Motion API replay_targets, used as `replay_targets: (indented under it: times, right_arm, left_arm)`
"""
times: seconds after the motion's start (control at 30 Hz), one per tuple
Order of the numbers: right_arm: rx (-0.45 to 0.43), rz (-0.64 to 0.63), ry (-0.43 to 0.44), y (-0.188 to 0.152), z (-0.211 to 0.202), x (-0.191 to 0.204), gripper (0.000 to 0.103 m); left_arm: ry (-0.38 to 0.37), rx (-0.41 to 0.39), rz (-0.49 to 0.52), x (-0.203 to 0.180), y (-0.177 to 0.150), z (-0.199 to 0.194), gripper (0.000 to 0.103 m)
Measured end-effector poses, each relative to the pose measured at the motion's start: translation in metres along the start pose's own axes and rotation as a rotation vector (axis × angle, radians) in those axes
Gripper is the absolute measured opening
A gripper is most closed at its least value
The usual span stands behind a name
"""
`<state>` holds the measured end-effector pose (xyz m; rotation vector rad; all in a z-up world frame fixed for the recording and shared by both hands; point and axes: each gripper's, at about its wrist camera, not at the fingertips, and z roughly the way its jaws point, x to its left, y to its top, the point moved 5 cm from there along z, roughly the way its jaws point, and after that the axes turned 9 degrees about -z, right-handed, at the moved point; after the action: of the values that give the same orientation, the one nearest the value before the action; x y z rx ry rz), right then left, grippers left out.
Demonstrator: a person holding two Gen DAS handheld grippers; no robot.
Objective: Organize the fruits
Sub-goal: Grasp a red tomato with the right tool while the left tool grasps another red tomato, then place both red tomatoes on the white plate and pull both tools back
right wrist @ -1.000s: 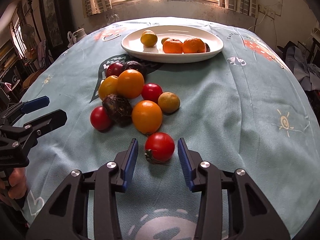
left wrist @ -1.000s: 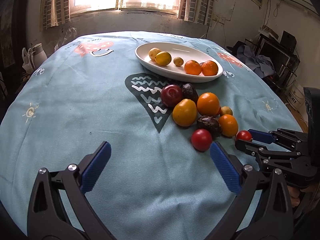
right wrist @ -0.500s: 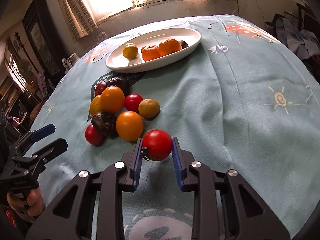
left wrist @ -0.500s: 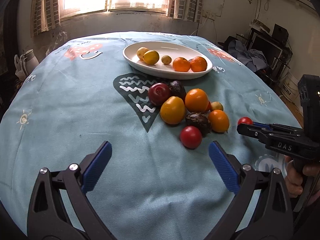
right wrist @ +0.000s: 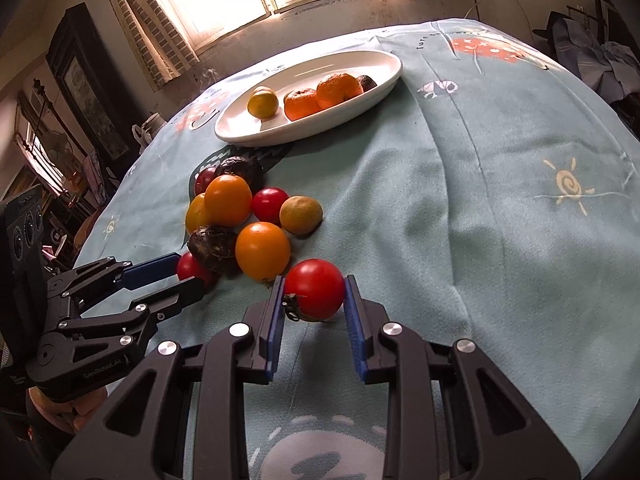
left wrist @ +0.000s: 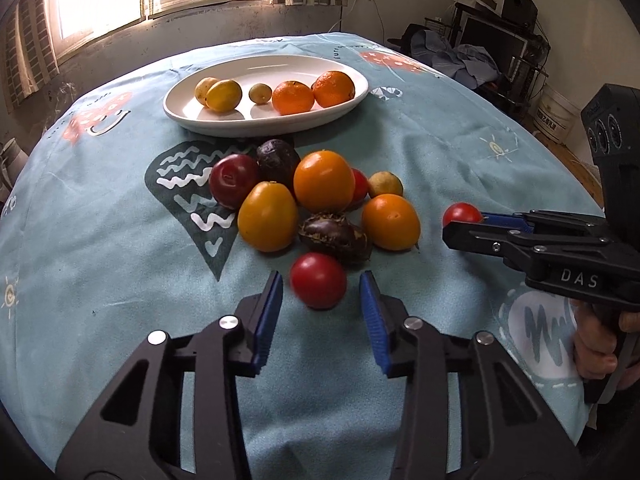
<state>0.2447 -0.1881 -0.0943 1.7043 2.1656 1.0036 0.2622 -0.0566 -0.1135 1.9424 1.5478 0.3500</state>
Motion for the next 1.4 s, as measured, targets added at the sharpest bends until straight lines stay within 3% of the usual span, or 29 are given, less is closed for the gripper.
replay_targets:
  times: [0.2,0.5,0.73,0.9,1.0,1.2,1.4]
  right_arm:
    - [0.001,0.010,0.017,-0.001,0.000,-0.001,0.029]
    - [0.000,0.022,0.024,-0.001,0.000,-0.003,0.029]
    - [-0.043,-0.050,0.040,0.005,-0.011,0.008,0.029]
    - [-0.177,-0.107,0.063,0.055,-0.033,0.019,0.029]
    - [-0.244,-0.152,0.008,0.095,-0.025,0.020,0.029]
    - [-0.171,-0.204,-0.067,0.141,0.039,0.011,0.029]
    - [-0.119,-0.243,-0.057,0.156,0.080,0.011,0.030]
  left_arm:
    - [0.000,0.034,-0.006,0.002,0.002,0.009,0.039]
    - [0.005,0.052,-0.018,0.003,0.002,0.014,0.030]
    - [-0.066,0.034,-0.034,0.009,-0.001,-0.014,0.030]
    - [-0.120,-0.042,-0.076,0.022,0.043,-0.040,0.030]
    - [-0.079,-0.107,-0.087,0.032,0.086,-0.038,0.030]
    - [-0.008,-0.102,-0.111,0.058,0.151,0.011,0.030]
    - [0.010,-0.030,-0.148,0.075,0.172,0.064,0.030]
